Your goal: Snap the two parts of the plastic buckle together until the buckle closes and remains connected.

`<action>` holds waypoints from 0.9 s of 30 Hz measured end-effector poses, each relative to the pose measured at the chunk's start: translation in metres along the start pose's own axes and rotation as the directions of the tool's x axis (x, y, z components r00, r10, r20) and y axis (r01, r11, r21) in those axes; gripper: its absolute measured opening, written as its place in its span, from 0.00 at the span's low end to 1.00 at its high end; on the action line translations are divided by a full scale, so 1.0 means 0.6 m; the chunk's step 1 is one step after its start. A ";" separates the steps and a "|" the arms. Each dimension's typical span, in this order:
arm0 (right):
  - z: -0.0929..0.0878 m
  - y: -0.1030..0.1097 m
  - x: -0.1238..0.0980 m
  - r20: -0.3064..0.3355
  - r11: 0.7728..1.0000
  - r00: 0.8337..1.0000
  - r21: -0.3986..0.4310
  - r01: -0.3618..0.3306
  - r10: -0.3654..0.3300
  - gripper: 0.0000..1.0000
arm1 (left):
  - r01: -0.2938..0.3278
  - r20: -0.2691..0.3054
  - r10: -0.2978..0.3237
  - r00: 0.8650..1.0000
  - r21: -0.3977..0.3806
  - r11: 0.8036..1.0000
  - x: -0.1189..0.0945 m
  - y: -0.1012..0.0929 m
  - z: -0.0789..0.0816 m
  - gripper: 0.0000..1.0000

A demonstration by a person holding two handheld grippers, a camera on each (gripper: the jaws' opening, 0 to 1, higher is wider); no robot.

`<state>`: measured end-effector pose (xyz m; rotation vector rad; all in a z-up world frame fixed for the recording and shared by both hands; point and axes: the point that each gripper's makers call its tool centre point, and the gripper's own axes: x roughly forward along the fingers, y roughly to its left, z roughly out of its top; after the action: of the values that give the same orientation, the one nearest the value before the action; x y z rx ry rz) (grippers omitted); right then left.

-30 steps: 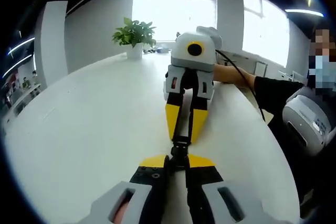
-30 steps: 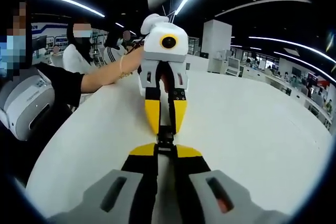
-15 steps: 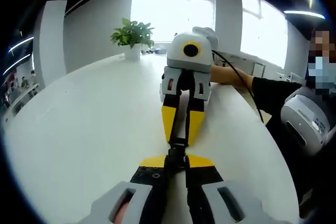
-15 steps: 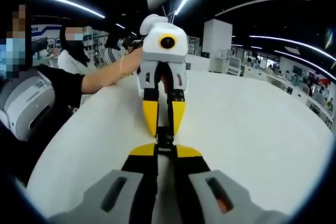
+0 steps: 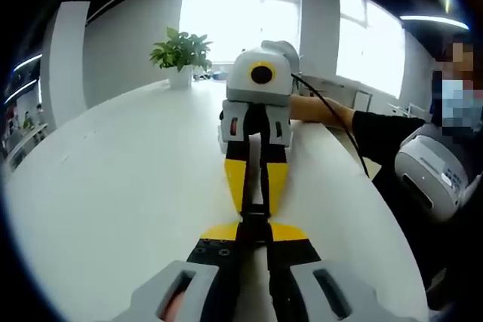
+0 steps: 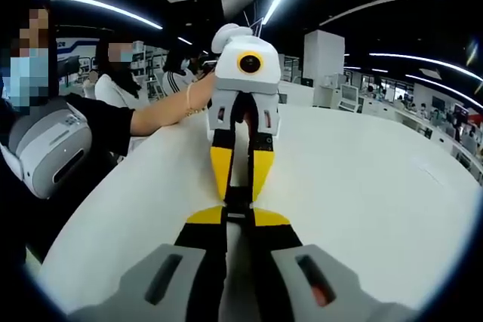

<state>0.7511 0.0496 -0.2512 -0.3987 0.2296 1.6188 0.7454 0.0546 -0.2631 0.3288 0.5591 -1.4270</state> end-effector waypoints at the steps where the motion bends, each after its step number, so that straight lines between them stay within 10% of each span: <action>1: 0.002 0.007 -0.007 -0.008 1.000 1.000 -0.031 0.000 0.000 0.10 | -0.016 -0.005 0.016 1.000 0.017 1.000 0.000 0.001 0.002 0.10; 27: 0.003 0.017 -0.004 0.045 0.999 0.999 0.026 0.027 -0.028 0.12 | -0.042 -0.014 0.042 0.999 0.035 0.999 -0.001 0.005 0.008 0.11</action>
<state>0.7411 0.0471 -0.2494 -0.3439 0.2099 1.5949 0.7491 0.0529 -0.2594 0.3774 0.5369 -1.3959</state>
